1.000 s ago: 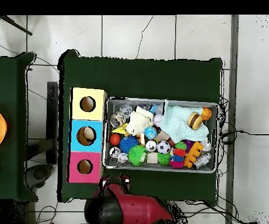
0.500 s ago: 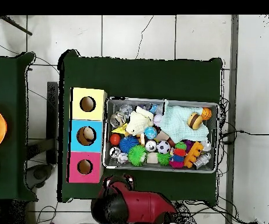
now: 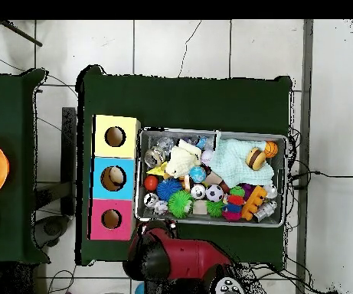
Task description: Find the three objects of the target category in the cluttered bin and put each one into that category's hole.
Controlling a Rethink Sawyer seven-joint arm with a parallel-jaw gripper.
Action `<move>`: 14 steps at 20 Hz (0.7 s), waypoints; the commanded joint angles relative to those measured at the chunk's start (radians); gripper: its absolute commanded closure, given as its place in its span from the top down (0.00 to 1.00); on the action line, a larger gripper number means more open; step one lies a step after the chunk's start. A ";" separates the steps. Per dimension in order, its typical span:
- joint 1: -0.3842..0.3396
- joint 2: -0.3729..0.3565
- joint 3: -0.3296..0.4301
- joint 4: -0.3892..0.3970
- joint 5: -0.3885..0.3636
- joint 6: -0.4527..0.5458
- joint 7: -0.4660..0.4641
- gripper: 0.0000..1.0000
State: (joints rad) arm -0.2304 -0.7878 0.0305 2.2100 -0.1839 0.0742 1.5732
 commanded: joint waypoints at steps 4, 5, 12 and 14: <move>0.001 0.074 0.084 -0.191 0.048 0.001 0.146 1.00; 0.000 0.075 0.085 -0.194 0.052 -0.005 0.152 1.00; 0.006 0.023 0.077 -0.157 0.097 -0.029 0.204 1.00; -0.005 -0.003 0.094 -0.140 0.098 -0.013 0.195 1.00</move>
State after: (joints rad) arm -0.2143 -0.7610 0.0332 2.1434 -0.1436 0.0742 1.5733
